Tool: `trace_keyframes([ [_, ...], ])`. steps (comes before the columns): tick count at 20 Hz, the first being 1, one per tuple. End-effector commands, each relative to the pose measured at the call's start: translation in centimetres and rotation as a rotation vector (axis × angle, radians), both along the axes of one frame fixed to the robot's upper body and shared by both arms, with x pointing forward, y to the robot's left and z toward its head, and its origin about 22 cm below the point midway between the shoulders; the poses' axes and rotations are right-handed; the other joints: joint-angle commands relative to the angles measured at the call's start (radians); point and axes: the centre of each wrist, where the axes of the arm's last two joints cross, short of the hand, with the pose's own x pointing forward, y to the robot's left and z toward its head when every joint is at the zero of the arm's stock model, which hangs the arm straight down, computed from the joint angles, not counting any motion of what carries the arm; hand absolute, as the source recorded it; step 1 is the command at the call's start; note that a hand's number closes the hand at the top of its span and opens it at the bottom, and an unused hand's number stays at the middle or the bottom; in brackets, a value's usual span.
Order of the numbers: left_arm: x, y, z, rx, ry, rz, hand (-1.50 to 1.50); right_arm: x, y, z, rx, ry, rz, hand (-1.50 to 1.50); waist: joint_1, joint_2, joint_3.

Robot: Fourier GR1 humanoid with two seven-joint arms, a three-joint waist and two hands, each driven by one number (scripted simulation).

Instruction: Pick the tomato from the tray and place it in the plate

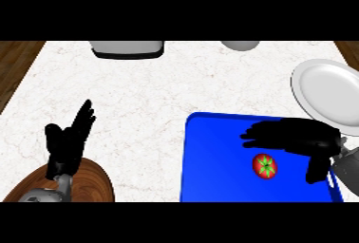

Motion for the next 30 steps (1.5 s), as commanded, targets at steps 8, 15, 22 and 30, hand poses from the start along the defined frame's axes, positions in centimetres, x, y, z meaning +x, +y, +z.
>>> trace_keyframes([
  [8, -0.9, 0.5, -1.7, 0.021, 0.047, 0.014, 0.0, 1.1, 1.3, -2.7, -0.079, 0.013, 0.013, -1.5, -0.004, 0.006, -0.012],
  [15, -0.2, -0.9, -2.5, 0.018, 0.045, 0.025, 0.0, 1.1, 4.5, -3.9, -0.128, 0.019, 0.038, -1.5, -0.005, 0.007, -0.013],
  [22, -0.5, -0.4, -3.5, 0.018, 0.039, 0.031, 0.0, -1.3, 4.8, -4.6, -0.13, 0.022, 0.032, -1.5, -0.014, 0.005, -0.013],
  [30, -0.7, -0.5, -1.9, 0.014, 0.035, 0.017, 0.0, 0.0, 3.0, -8.1, -0.17, -0.006, 0.091, 1.5, 0.0, 0.007, -0.012],
])
